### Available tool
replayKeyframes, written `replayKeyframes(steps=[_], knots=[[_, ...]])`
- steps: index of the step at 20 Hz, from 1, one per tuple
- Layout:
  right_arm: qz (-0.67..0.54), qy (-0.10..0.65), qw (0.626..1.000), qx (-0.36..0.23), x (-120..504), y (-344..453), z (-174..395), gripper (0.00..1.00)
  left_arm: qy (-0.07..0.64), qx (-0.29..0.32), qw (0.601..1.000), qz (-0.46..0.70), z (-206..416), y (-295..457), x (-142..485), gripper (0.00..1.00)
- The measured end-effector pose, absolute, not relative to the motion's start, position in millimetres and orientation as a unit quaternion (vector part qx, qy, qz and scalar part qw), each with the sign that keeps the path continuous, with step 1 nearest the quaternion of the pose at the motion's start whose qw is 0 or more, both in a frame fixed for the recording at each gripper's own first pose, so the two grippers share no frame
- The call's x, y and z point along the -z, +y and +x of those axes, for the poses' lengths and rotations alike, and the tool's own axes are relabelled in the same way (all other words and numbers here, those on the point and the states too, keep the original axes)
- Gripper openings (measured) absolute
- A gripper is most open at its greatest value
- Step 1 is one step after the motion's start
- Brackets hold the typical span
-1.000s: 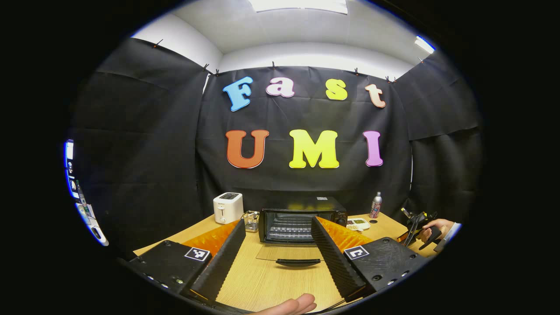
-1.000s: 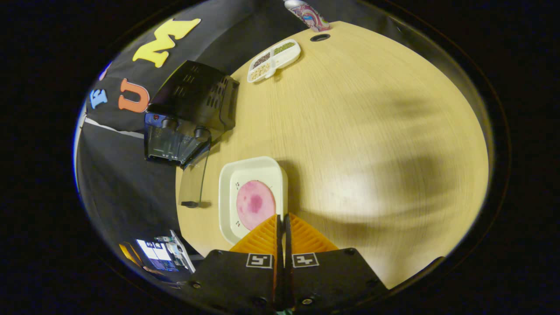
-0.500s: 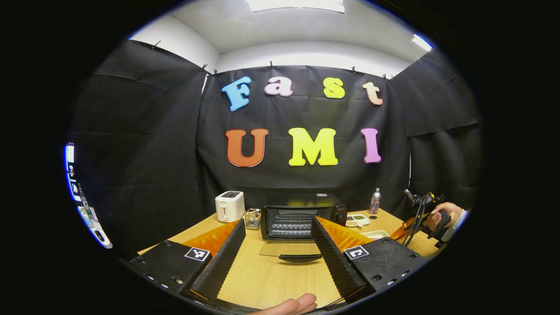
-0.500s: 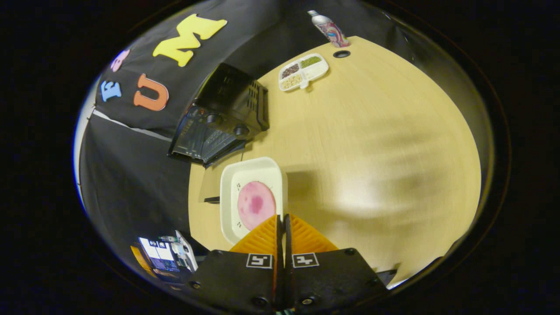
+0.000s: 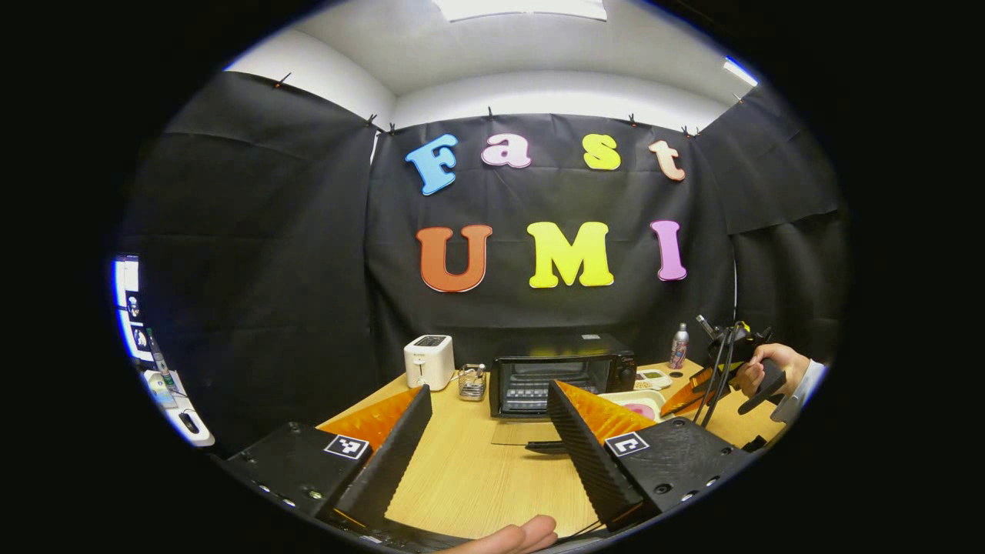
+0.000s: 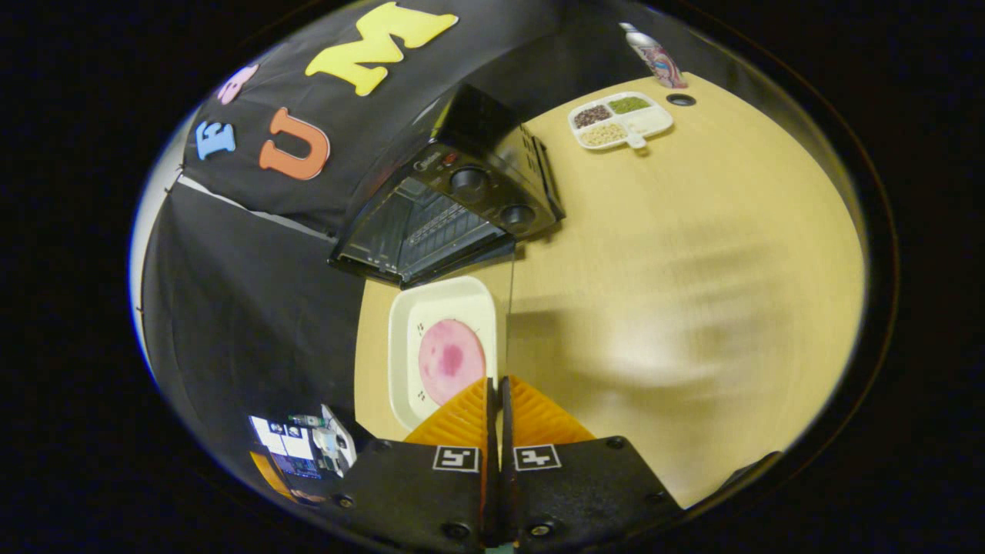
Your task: Open the electric oven with the left hand, put the food in, and close the electric oven.
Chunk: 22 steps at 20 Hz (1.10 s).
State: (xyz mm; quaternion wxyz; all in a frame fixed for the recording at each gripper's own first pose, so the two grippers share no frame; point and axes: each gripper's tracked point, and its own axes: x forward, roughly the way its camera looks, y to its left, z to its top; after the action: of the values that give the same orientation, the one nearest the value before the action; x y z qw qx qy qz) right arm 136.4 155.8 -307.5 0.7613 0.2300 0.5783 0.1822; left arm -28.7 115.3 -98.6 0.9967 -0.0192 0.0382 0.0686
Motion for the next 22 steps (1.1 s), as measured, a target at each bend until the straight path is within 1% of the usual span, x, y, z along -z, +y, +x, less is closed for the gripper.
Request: replayKeyframes(steps=[3, 4, 5, 6, 7, 8, 11, 13, 15, 18, 19, 20, 21, 22], knots=[[0.251, 0.573, 0.763, -0.164, 318.5, 186.8, 149.2, 0.01, 0.035, -0.073, 0.996, -0.024, -27.7, 128.9, 101.4, 0.95], [0.253, 0.568, 0.768, -0.154, 322.3, 194.8, 155.0, 0.04, 0.034, -0.076, 0.996, -0.025, -27.9, 133.9, 101.8, 0.95], [0.256, 0.561, 0.774, -0.142, 325.7, 201.3, 161.9, 0.00, 0.031, -0.079, 0.996, -0.025, -28.1, 138.3, 101.0, 0.95], [0.264, 0.551, 0.781, -0.130, 327.7, 207.9, 169.2, 0.00, 0.029, -0.079, 0.996, -0.023, -29.4, 141.3, 100.3, 0.95], [0.280, 0.539, 0.786, -0.116, 328.3, 214.5, 176.9, 0.04, 0.028, -0.079, 0.996, -0.021, -28.9, 143.2, 102.2, 0.95], [0.296, 0.530, 0.788, -0.104, 329.2, 221.4, 182.2, 0.01, 0.028, -0.077, 0.996, -0.017, -28.3, 146.4, 104.0, 0.95], [0.334, 0.509, 0.790, -0.071, 337.3, 237.4, 198.4, 0.02, 0.029, -0.082, 0.996, -0.011, -27.5, 159.7, 108.9, 0.95], [0.338, 0.503, 0.795, -0.046, 344.5, 244.7, 207.4, 0.02, 0.030, -0.085, 0.996, -0.008, -26.3, 167.7, 112.2, 0.95], [0.347, 0.484, 0.802, -0.034, 344.7, 256.5, 220.1, 0.02, 0.034, -0.087, 0.996, -0.003, -24.2, 173.6, 118.5, 0.95], [0.384, 0.468, 0.796, -0.019, 349.8, 278.1, 234.6, 0.02, 0.042, -0.095, 0.995, 0.001, -15.5, 183.5, 128.9, 0.95], [0.393, 0.464, 0.794, -0.013, 354.0, 284.3, 240.0, 0.06, 0.045, -0.096, 0.994, 0.000, -13.4, 185.8, 132.7, 0.95], [0.399, 0.457, 0.795, -0.006, 357.8, 288.2, 245.0, 0.03, 0.049, -0.096, 0.994, -0.002, -10.9, 186.3, 136.9, 0.95], [0.403, 0.445, 0.799, 0.001, 360.9, 290.2, 252.0, 0.06, 0.053, -0.095, 0.994, -0.005, -9.5, 187.9, 140.7, 0.95], [0.410, 0.432, 0.803, 0.007, 362.8, 292.7, 259.4, 0.03, 0.057, -0.090, 0.994, -0.007, -7.7, 188.0, 143.6, 0.95]])
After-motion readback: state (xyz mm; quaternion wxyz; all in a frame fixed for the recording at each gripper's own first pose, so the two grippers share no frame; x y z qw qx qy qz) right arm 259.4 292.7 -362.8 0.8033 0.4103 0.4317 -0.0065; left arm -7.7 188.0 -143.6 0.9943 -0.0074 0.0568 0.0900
